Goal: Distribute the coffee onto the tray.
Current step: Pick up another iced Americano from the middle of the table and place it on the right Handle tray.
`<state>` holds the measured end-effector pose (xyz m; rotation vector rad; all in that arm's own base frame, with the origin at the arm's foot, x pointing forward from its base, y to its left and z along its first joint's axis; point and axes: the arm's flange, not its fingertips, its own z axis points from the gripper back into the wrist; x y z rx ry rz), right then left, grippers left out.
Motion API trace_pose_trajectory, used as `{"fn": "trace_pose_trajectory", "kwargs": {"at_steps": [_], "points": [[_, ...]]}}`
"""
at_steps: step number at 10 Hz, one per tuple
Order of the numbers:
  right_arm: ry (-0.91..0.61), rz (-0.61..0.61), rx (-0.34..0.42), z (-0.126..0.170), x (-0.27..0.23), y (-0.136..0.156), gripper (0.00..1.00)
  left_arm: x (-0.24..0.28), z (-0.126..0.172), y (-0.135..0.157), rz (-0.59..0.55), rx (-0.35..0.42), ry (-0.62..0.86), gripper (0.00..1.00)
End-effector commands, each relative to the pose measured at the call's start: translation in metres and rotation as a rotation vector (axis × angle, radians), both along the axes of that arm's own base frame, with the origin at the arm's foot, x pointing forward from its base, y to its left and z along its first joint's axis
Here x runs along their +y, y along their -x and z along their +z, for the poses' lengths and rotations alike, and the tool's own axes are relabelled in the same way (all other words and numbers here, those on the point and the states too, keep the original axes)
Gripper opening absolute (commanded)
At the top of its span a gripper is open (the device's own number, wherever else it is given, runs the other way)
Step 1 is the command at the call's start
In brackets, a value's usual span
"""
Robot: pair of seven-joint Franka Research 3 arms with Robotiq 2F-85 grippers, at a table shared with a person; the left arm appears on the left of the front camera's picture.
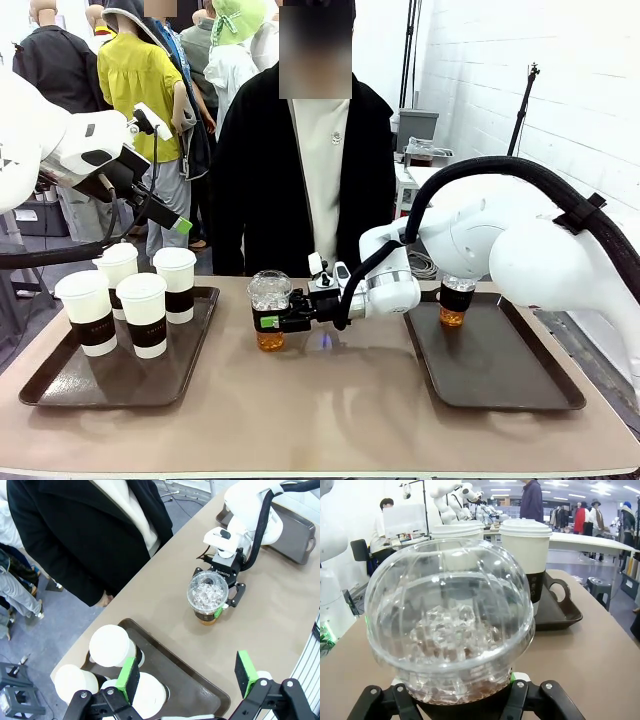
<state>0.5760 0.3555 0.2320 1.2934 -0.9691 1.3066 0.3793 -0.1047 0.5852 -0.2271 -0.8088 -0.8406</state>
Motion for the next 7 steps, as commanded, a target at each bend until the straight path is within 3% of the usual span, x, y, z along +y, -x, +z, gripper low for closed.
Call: {"fn": "trace_pose_trajectory", "kwargs": {"at_steps": [1,4,7], "points": [[-0.032,0.015,-0.009,0.02,-0.013,0.005,0.64,0.001,0.0,-0.001,0.003,0.007,0.006,1.0],[-0.009,-0.002,0.011,0.079,-0.059,0.023,0.64,0.001,0.0,-0.001,0.003,0.007,0.006,1.0],[-0.021,-0.039,0.027,0.121,-0.125,0.064,0.64,0.001,0.0,-0.001,0.003,0.007,0.006,1.0]]}}
